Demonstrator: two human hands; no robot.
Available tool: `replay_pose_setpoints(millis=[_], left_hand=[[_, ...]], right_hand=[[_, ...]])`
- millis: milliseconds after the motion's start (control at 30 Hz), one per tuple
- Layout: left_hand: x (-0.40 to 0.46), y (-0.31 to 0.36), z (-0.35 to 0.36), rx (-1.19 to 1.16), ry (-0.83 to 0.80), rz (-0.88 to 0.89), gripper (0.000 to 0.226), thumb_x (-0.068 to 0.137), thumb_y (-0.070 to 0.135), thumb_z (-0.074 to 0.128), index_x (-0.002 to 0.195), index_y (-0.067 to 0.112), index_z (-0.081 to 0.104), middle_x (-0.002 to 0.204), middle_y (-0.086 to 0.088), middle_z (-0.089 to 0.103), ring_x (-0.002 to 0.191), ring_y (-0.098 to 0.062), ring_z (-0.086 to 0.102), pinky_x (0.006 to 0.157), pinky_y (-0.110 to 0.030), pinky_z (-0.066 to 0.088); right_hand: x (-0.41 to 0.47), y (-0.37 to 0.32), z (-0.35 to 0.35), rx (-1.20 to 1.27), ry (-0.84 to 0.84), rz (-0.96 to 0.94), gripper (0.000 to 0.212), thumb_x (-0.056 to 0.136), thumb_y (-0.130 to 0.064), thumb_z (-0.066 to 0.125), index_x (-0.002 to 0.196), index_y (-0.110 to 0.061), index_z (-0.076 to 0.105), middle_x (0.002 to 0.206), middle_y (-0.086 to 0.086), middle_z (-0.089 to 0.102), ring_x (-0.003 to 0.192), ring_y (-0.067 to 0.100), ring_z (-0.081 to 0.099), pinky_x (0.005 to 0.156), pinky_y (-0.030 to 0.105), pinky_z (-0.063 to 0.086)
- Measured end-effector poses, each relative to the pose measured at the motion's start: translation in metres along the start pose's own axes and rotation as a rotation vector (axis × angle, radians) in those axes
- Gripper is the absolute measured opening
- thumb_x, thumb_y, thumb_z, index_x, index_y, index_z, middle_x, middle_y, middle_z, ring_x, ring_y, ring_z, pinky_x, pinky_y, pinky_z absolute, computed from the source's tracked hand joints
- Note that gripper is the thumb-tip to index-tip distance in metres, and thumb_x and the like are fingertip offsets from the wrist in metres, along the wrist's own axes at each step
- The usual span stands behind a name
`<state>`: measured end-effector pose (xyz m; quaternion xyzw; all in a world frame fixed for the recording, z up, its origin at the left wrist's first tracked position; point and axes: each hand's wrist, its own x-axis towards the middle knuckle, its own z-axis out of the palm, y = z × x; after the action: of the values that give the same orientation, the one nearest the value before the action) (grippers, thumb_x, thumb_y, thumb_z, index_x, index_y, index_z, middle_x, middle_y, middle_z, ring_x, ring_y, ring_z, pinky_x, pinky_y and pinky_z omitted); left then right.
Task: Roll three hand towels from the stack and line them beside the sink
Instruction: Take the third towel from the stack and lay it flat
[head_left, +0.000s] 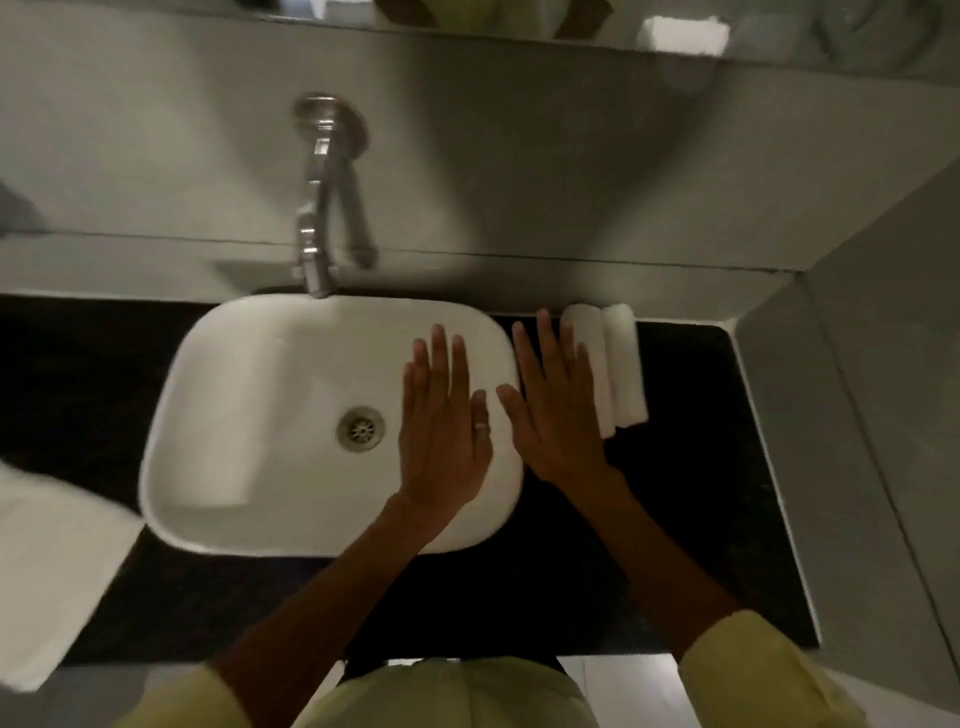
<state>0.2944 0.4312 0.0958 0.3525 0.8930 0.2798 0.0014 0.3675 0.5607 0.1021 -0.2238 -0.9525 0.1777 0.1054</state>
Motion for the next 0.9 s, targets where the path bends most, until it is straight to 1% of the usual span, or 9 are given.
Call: replay_pose_setpoints(millis=[167,300,367,467,600,700,767,833,900], left_hand=[[-0.066,-0.15,-0.092,0.18,0.102,-0.371,0.064,0.103,0.035,0.026,0.156,0.011,0.0,0.165,-0.011,-0.004,0.152,-0.025,-0.009,0.125,-0.044,0.001],[-0.117,-0.276,-0.137,0.23,0.145,-0.731,0.065,0.103,0.037,0.028,0.156,0.009,0.004,0.165,-0.013,-0.005,0.152,-0.03,-0.008,0.124,-0.048,0.007],[-0.142,-0.337,-0.151,0.23,0.171,-0.894,0.065,0.101,0.038,0.025,0.155,0.008,0.006,0.164,-0.016,-0.001,0.152,-0.033,-0.003,0.123,-0.05,0.008],[-0.165,-0.403,-0.159,0.186,0.163,-1.048,0.065,0.101,0.038,0.027,0.155,0.008,0.007,0.164,-0.018,0.003,0.151,-0.038,0.001,0.122,-0.054,0.008],[-0.192,-0.457,-0.149,0.167,0.128,-1.112,0.066,0.101,0.045,0.025,0.156,0.015,0.004,0.165,-0.013,-0.005,0.151,-0.035,-0.007,0.122,-0.055,0.002],[-0.21,-0.47,-0.138,0.138,0.126,-1.092,0.065,0.102,0.049,0.023,0.157,0.02,0.002,0.165,-0.007,-0.008,0.151,-0.031,-0.01,0.123,-0.053,-0.002],[-0.213,-0.474,-0.134,0.131,0.13,-1.057,0.065,0.102,0.05,0.021,0.157,0.021,0.001,0.165,-0.007,-0.008,0.151,-0.03,-0.011,0.123,-0.051,-0.003],[-0.215,-0.478,-0.136,0.068,0.171,-1.044,0.064,0.101,0.051,0.018,0.157,0.022,0.003,0.165,-0.006,-0.007,0.152,-0.027,-0.011,0.123,-0.051,-0.002],[-0.217,-0.475,-0.141,-0.14,0.315,-1.067,0.067,0.098,0.054,0.024,0.156,0.024,0.009,0.166,-0.004,-0.002,0.152,-0.024,-0.005,0.124,-0.049,0.003]], right_hand=[[0.019,-0.17,0.059,0.142,-0.089,-0.293,0.063,0.103,-0.045,0.03,0.158,-0.02,0.013,0.167,0.006,0.003,0.154,0.023,-0.006,0.124,0.049,0.007],[0.036,-0.295,0.131,0.281,-0.201,-0.455,0.057,0.101,-0.043,0.042,0.151,-0.017,0.034,0.157,0.007,0.037,0.149,0.022,0.027,0.118,0.04,0.029],[0.046,-0.356,0.17,0.344,-0.419,-0.396,0.054,0.099,-0.039,0.049,0.148,-0.017,0.04,0.15,0.008,0.045,0.14,0.024,0.04,0.114,0.043,0.037],[0.059,-0.425,0.227,0.38,-0.734,-0.237,0.056,0.097,-0.032,0.054,0.148,-0.013,0.041,0.151,0.012,0.045,0.139,0.028,0.041,0.114,0.041,0.033],[0.069,-0.482,0.303,0.261,-0.881,-0.055,0.074,0.091,-0.05,0.059,0.15,-0.011,0.034,0.151,0.015,0.044,0.137,0.033,0.044,0.112,0.044,0.035],[0.071,-0.502,0.341,0.162,-0.937,0.065,0.084,0.073,-0.079,0.059,0.138,-0.028,0.045,0.127,0.005,0.06,0.104,0.027,0.061,0.098,0.05,0.047],[0.07,-0.513,0.342,0.138,-0.979,0.04,0.071,0.074,-0.07,0.064,0.127,-0.022,0.055,0.112,0.004,0.06,0.1,0.027,0.061,0.096,0.05,0.048],[0.07,-0.524,0.331,0.225,-1.028,-0.007,0.06,0.076,-0.053,0.071,0.125,-0.021,0.059,0.113,0.003,0.062,0.102,0.027,0.061,0.097,0.049,0.048],[0.07,-0.529,0.312,0.417,-1.101,0.071,0.061,0.072,-0.037,0.078,0.128,-0.022,0.06,0.121,0.004,0.063,0.106,0.027,0.061,0.099,0.05,0.049]])
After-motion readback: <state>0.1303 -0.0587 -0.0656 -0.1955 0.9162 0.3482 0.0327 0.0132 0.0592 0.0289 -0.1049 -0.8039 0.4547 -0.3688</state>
